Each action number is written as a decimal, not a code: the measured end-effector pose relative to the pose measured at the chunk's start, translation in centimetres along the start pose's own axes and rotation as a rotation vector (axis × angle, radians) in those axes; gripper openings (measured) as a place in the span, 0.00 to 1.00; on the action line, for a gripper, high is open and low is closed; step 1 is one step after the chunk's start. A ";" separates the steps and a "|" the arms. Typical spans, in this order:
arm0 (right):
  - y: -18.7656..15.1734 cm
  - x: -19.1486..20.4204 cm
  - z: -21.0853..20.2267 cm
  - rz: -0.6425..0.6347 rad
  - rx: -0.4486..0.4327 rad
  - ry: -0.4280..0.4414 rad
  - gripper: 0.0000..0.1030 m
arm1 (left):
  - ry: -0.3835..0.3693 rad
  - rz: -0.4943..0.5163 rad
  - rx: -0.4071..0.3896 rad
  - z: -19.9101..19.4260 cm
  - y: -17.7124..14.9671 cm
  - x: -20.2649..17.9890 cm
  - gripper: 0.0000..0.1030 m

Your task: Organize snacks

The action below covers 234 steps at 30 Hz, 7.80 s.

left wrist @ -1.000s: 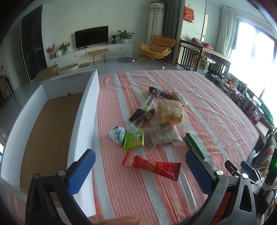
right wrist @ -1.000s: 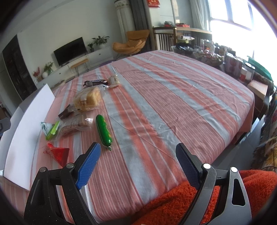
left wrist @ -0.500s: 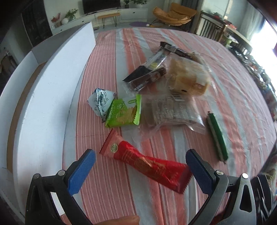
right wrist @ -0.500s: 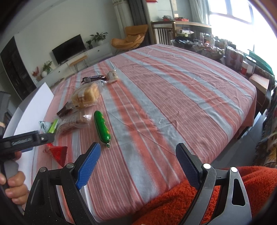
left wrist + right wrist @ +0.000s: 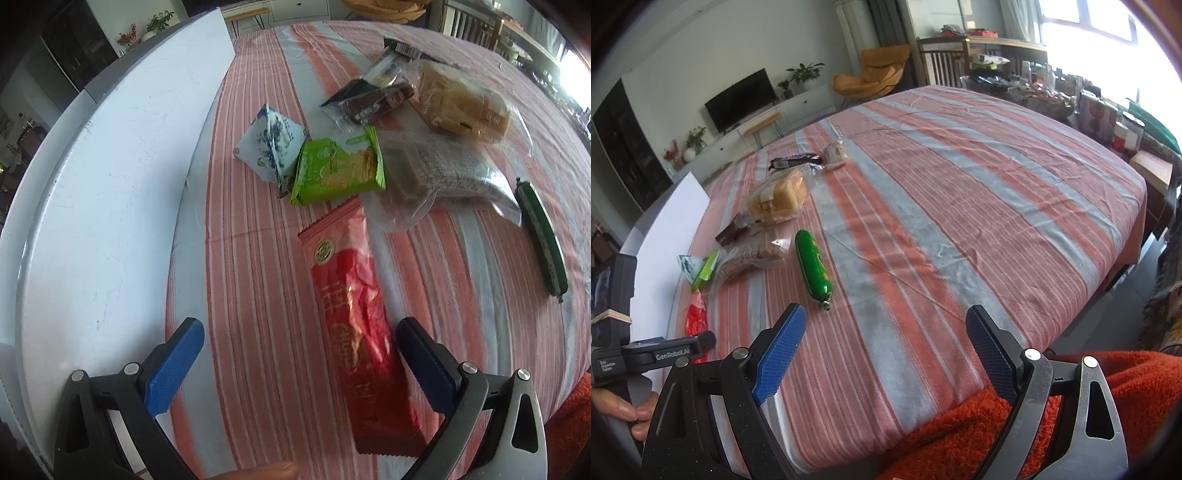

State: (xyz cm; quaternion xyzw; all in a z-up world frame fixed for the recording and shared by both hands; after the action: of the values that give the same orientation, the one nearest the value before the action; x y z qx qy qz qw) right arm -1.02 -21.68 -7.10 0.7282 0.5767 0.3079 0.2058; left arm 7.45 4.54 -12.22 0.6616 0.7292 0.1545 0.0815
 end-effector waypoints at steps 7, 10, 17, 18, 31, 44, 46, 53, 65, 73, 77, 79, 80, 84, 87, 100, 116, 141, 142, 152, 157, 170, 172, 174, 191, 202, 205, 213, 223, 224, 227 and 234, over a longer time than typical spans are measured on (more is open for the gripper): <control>0.2 -0.8 0.0 0.034 0.003 0.007 0.88 | -0.093 -0.051 0.030 1.2 0.4 0.8 1.00; 0.2 -0.6 0.0 0.022 0.001 0.005 0.88 | -0.093 -0.041 -0.005 1.4 0.0 1.3 1.00; 0.2 -0.6 0.1 0.030 0.003 0.006 0.88 | -0.085 -0.046 -0.039 -0.1 -1.9 1.5 1.00; 0.2 -0.7 0.1 0.033 0.005 0.007 0.88 | -0.084 -0.047 -0.049 -0.3 -2.2 1.4 1.00; 0.2 -1.0 0.3 0.044 0.016 0.015 0.88 | -0.137 0.074 -0.085 -1.5 -3.1 0.1 0.75; 2.7 -3.6 3.6 0.149 0.173 0.213 0.88 | -0.306 0.081 -0.151 -4.4 -4.0 1.4 0.17; 3.4 -1.9 5.0 0.047 0.234 0.208 0.88 | -0.320 0.074 -0.166 -4.7 -4.0 1.9 0.16; 5.2 6.5 9.1 -0.271 0.304 0.130 0.85 | -0.360 0.075 -0.174 -5.0 -4.5 2.5 0.14; 6.7 4.8 12.2 -0.145 0.443 0.148 0.23 | -0.437 0.089 -0.240 -8.3 -5.3 3.5 0.12; 7.5 4.5 6.3 0.036 0.375 0.333 0.23 | -0.578 0.060 -0.315 -13.6 -4.4 5.6 0.12; 9.0 9.9 2.3 -0.001 0.322 0.466 0.23 | -0.634 -0.003 -0.359 -16.3 -3.3 8.9 0.12; 9.8 13.3 0.6 -0.025 0.302 0.543 0.23 | -0.632 -0.042 -0.392 -17.6 -2.7 11.6 0.12; 10.0 15.1 -0.3 -0.041 0.292 0.579 0.23 | -0.615 -0.059 -0.410 -18.2 -2.4 13.1 0.12; 10.3 22.5 -2.4 -0.100 0.285 0.707 0.23 | -0.466 -0.131 -0.454 -18.7 -1.3 19.3 0.12; 9.4 27.6 -2.2 -0.174 0.299 0.740 0.23 | -0.373 -0.193 -0.430 -17.0 -0.9 23.4 0.12; 4.7 27.4 0.7 -0.377 0.194 0.480 0.61 | -0.141 -0.207 -0.329 -8.4 -1.4 23.8 0.85; 3.9 2.6 7.5 -0.041 0.027 -0.142 0.69 | -0.415 0.170 -0.319 -9.5 -1.1 1.8 0.96; 2.7 1.8 9.4 -0.030 0.062 -0.239 0.82 | -0.209 0.195 -0.293 -0.7 -4.0 -2.9 1.00; 2.7 1.8 9.4 -0.030 0.061 -0.240 0.82 | -0.209 0.196 -0.293 -0.7 -4.0 -2.9 1.00; 2.7 1.8 9.3 -0.033 0.058 -0.242 0.84 | -0.209 0.196 -0.293 -0.6 -3.9 -2.9 1.00; 2.7 1.8 9.3 -0.034 0.058 -0.242 0.84 | -0.209 0.196 -0.294 -0.6 -3.9 -2.9 1.00; 2.7 1.8 9.3 -0.034 0.058 -0.242 0.84 | -0.209 0.196 -0.294 -0.6 -3.9 -2.9 1.00; 2.7 1.8 9.3 -0.035 0.058 -0.242 0.84 | -0.209 0.196 -0.294 -0.6 -3.9 -2.9 1.00; 2.7 1.8 9.3 -0.035 0.058 -0.242 0.84 | -0.209 0.196 -0.294 -0.6 -3.9 -2.9 1.00; 2.6 1.8 9.3 -0.036 0.057 -0.242 0.84 | -0.209 0.195 -0.295 -0.6 -3.9 -2.9 1.00; 2.6 1.8 9.3 -0.037 0.057 -0.242 0.84 | -0.209 0.195 -0.296 -0.6 -3.9 -2.9 1.00; 2.6 1.8 9.3 -0.037 0.057 -0.242 0.84 | -0.209 0.195 -0.296 -0.6 -3.9 -2.9 1.00; 2.6 1.8 9.3 -0.037 0.056 -0.242 0.84 | -0.209 0.195 -0.296 -0.6 -3.8 -2.9 1.00; 2.7 1.8 9.3 -0.038 0.056 -0.241 0.84 | -0.309 0.210 -0.172 -2.5 -3.9 -1.4 1.00; 2.7 1.8 9.3 -0.038 0.056 -0.240 0.84 | -0.328 0.191 -0.183 -3.4 -3.6 -0.8 1.00; 2.6 1.8 9.3 -0.038 0.056 -0.240 0.85 | -0.370 0.133 -0.220 -5.7 -1.7 0.9 1.00; 2.6 1.8 9.3 -0.038 0.056 -0.240 0.85 | -0.324 -0.008 -0.240 -6.0 4.9 2.8 0.99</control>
State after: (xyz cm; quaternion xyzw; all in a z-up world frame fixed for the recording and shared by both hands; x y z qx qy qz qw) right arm 7.49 -20.05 -11.72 0.7541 0.5701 0.1983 0.2589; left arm 9.82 6.96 -4.76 0.6604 0.6856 0.1316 0.2765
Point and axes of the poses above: each gripper's, at about its wrist camera, not at the fingertips, and z roughly the way its jaws point, x to its left, y to its top, the point moved 1 cm from there along z, roughly the way its jaws point
